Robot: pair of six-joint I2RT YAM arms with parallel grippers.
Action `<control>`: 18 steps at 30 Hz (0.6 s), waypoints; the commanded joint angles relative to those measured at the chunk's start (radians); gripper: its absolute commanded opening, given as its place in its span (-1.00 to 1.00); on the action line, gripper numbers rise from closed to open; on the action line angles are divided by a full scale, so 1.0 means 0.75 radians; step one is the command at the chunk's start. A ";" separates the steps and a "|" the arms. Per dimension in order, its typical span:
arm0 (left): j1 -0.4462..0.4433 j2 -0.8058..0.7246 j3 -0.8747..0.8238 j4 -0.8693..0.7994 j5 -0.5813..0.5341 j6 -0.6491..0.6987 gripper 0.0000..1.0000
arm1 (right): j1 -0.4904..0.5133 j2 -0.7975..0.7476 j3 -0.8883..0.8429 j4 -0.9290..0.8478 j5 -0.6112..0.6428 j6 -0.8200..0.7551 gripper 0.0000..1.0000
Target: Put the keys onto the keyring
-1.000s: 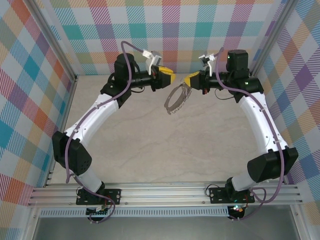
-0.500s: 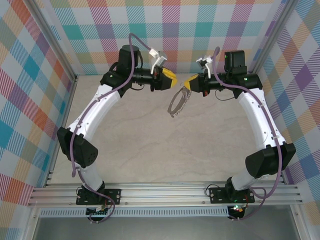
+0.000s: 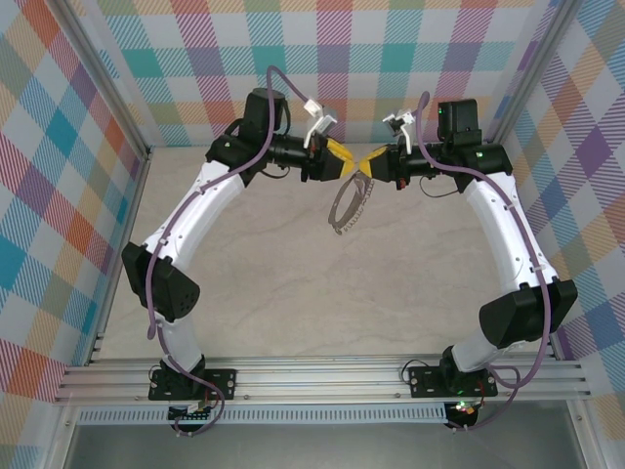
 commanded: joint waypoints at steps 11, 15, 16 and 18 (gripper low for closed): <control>-0.029 0.048 0.056 -0.011 0.052 0.008 -0.41 | 0.013 -0.037 -0.022 0.087 -0.065 0.000 -1.00; -0.031 0.052 0.056 0.012 0.060 -0.008 -0.46 | 0.013 -0.037 -0.028 0.087 -0.066 -0.003 -1.00; -0.031 0.051 0.056 0.015 0.056 -0.010 -0.44 | 0.012 -0.037 -0.030 0.088 -0.066 -0.005 -1.00; -0.031 0.050 0.056 0.022 0.051 -0.014 -0.41 | 0.013 -0.037 -0.030 0.087 -0.064 -0.006 -1.00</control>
